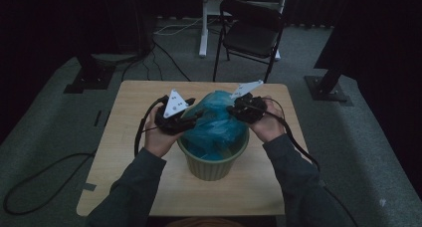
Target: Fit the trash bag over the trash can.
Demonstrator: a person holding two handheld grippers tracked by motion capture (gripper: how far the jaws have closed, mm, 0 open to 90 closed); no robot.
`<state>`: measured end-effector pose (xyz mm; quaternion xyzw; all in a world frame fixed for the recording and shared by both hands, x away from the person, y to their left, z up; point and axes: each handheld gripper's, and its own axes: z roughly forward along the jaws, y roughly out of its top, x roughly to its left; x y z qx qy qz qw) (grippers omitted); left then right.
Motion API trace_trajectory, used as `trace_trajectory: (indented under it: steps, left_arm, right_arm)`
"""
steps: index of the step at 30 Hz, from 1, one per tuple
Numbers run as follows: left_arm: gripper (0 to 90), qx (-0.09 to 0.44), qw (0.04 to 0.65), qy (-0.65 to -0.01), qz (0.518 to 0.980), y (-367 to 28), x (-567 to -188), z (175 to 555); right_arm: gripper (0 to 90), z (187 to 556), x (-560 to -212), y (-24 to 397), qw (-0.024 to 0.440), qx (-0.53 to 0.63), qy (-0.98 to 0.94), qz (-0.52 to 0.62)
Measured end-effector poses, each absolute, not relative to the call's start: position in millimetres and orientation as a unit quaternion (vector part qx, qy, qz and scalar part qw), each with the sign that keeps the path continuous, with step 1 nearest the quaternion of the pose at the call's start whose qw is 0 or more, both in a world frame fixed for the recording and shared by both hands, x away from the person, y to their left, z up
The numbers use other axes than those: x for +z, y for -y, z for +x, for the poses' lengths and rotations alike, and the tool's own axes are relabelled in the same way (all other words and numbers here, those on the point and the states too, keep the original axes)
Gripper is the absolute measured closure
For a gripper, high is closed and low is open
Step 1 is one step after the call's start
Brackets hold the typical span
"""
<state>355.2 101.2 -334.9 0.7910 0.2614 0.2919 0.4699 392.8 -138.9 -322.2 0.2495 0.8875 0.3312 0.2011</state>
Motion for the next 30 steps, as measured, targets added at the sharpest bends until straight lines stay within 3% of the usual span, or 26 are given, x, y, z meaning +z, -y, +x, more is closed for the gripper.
trace_trajectory:
  steps: [1,2,4,5,6,9,22,28,30]
  left_arm:
    - [52.0,0.292,0.470,-0.261,0.791,-101.2,-334.9,355.2]
    - [55.7,0.291,0.432,-0.285,0.805,-93.5,-341.9,370.3]
    - [66.8,0.296,0.409,-0.301,0.809,-92.3,-348.2,379.0]
    - [72.7,0.296,0.409,-0.301,0.809,-92.3,-348.2,379.0]
    - [72.7,0.296,0.406,-0.306,0.808,-93.3,-349.8,381.5]
    - [89.2,0.288,0.409,-0.336,0.798,-103.4,-354.0,388.2]
    - [89.7,0.285,0.404,-0.386,0.779,-136.9,-366.6,391.4]
    - [89.4,0.280,0.412,-0.384,0.778,-136.9,-368.7,390.9]
    - [89.1,0.280,0.416,-0.379,0.778,-135.1,-368.2,389.6]
  right_arm:
    - [90.0,392.8,-322.2,138.9,0.201,0.331,-0.887,0.249]
    - [90.0,392.2,-322.1,138.9,0.204,0.329,-0.888,0.248]
    - [90.0,392.1,-322.0,139.9,0.208,0.324,-0.888,0.250]
    - [90.0,392.2,-321.9,140.4,0.212,0.321,-0.888,0.250]
    - [90.0,392.2,-321.9,140.4,0.212,0.321,-0.888,0.250]
    - [90.0,392.8,-321.7,143.8,0.231,0.310,-0.885,0.259]
    - [90.0,402.7,-330.7,161.8,0.257,0.282,-0.874,0.300]
    - [90.0,403.8,-330.4,169.0,0.239,0.303,-0.870,0.307]
    - [79.1,401.5,-327.0,169.6,0.231,0.330,-0.868,0.291]
